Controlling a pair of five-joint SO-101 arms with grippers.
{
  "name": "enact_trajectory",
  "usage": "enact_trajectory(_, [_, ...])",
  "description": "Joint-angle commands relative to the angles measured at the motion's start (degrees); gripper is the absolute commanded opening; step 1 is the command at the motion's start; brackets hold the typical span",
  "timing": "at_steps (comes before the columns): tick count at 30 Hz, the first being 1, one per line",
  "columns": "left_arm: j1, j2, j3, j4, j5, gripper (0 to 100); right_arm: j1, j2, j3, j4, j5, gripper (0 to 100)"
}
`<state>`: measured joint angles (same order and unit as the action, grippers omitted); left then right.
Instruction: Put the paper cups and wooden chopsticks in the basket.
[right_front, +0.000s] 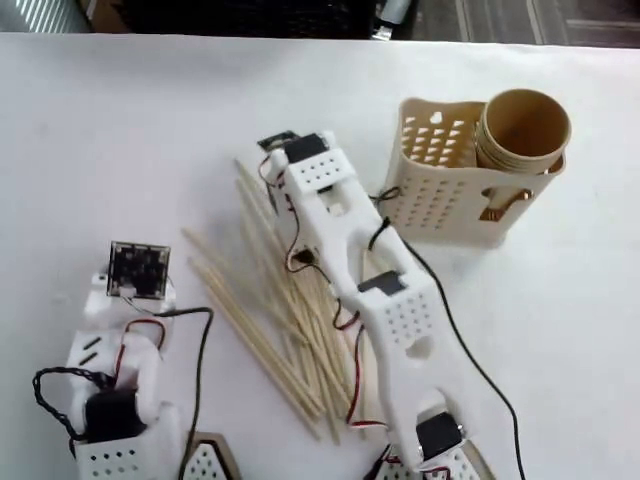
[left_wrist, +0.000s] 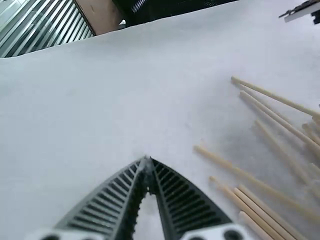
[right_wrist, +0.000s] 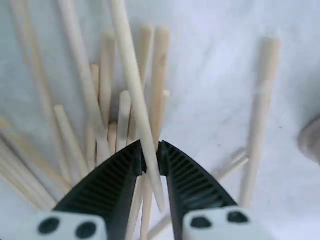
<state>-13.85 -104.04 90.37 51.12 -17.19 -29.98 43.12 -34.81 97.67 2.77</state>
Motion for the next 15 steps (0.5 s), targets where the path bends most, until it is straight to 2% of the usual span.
enact_trajectory(1, [-0.22, -0.40, -0.26, -1.23, -0.44, 2, -0.04, -13.49, 6.07, 0.92, 0.79, 1.9])
enact_trajectory(8, [-0.22, -0.40, -0.26, -1.23, -0.44, 2, -0.31, -35.21, 19.34, 0.84, 0.88, 1.8])
enact_trajectory(15, [-0.22, -0.40, -0.26, -1.23, -0.44, 2, 0.13, -53.76, 22.95, 0.84, 0.88, 1.8])
